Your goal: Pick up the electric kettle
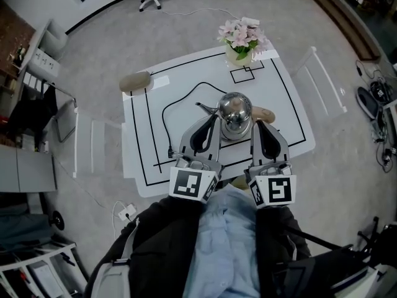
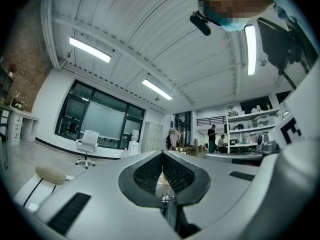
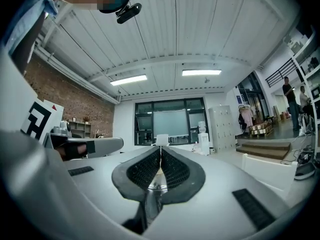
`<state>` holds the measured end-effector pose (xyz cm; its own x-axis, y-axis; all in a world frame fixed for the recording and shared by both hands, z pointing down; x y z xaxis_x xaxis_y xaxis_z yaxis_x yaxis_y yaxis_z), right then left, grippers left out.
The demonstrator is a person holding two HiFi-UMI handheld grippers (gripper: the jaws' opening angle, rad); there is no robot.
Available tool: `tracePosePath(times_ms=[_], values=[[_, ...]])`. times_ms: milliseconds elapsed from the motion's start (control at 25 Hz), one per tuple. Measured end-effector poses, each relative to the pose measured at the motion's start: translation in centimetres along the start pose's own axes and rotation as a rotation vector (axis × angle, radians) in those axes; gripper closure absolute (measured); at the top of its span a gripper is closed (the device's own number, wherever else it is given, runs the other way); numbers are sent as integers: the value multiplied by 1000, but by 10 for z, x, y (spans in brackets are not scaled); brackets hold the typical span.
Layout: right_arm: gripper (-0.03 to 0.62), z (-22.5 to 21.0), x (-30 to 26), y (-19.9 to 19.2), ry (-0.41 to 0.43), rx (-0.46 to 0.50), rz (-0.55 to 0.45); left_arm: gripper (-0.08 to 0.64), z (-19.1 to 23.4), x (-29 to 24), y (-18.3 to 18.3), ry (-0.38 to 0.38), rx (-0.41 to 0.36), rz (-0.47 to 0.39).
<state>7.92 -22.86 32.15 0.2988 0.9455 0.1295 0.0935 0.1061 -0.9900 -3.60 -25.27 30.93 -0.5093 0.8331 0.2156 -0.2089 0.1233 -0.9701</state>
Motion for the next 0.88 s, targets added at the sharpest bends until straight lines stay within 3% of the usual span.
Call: tracePosePath(times_ms=[320,560,680,880], values=[[574,-12,-6,-9,13,-26,43,552,1,-4,-11,42,8,37],[574,-21,-2,-35,-21,-58,75,552,9,6,-45,81,62,92],[574,-25,0,-49,-38,-57,87,552,14,9,-54,103,47,112],[574,-30,5,-85,-61,-82,168,552,22,14,-78,135,85,159]])
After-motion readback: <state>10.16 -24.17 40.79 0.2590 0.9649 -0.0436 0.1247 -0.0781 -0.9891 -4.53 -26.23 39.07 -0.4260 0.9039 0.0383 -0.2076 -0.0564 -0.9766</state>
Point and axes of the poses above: the fingertips, and each gripper's own axes: x backward along the fingers, z to its left, y out of its top, the point moved 2 cm from there along x, backward along the fingers, and after that the axes turned 9 degrees about -z, right-handed, at the moved point
